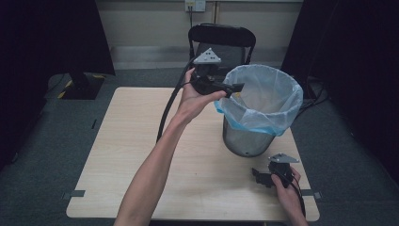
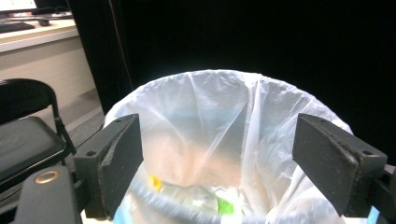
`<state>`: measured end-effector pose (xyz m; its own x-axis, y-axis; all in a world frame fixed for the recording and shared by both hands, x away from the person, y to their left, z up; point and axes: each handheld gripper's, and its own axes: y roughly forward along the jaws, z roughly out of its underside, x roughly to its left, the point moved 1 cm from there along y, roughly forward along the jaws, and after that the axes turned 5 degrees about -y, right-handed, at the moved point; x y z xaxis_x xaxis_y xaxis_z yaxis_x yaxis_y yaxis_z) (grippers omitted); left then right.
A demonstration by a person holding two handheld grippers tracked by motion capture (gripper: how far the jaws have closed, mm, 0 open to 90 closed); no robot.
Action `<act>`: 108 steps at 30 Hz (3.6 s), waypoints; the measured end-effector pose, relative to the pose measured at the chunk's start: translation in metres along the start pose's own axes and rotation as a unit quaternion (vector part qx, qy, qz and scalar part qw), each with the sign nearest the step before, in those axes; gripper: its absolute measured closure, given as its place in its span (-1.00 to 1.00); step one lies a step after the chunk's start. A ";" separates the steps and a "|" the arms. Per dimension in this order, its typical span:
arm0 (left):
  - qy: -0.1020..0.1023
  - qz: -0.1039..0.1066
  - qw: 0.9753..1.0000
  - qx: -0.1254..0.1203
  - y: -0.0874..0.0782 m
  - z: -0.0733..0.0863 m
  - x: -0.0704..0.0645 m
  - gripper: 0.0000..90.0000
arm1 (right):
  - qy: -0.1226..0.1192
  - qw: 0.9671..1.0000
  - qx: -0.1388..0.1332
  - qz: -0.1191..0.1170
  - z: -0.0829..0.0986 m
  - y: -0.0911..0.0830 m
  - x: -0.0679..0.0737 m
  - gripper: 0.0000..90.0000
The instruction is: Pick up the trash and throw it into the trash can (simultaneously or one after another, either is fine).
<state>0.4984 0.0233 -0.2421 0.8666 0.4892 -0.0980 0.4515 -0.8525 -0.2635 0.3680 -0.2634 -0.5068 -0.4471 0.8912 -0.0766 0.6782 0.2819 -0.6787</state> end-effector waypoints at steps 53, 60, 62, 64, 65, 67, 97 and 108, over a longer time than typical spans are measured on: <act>-0.052 -0.119 0.991 0.030 -0.128 0.098 0.045 -0.63 | 0.000 1.000 0.000 0.000 0.000 0.000 0.000 -0.72; -0.048 -0.129 0.989 0.052 -0.140 0.116 0.044 -0.52 | 0.000 1.000 0.000 0.000 0.000 0.000 0.000 -0.72; -0.055 -0.136 0.988 0.058 -0.142 0.122 0.045 -0.54 | 0.000 1.000 0.000 0.001 0.000 0.000 0.000 -0.72; -0.064 -0.135 0.987 0.060 -0.146 0.127 0.046 -0.54 | 0.000 1.000 0.000 0.000 0.000 0.000 0.000 -0.73; -0.064 -0.139 0.986 0.061 -0.148 0.129 0.046 -0.54 | 0.000 1.000 0.000 0.000 0.000 0.000 0.000 -0.73; -0.064 -0.141 0.986 0.066 -0.151 0.135 0.045 -0.54 | 0.000 1.000 0.000 0.000 0.000 0.000 0.000 -0.72; -0.130 -0.202 0.960 0.146 -0.201 0.244 0.041 -0.62 | 0.000 1.000 0.000 0.000 0.000 0.000 0.000 -0.72; -0.159 -0.220 0.945 0.183 -0.211 0.287 0.042 -0.60 | 0.000 1.000 0.000 0.000 0.000 0.000 0.000 -0.72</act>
<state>0.3787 0.2771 -0.4661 0.4789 0.8614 -0.1691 0.5986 -0.4613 -0.6549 0.3680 -0.2634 -0.5067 -0.4472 0.8912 -0.0761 0.6780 0.2823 -0.6787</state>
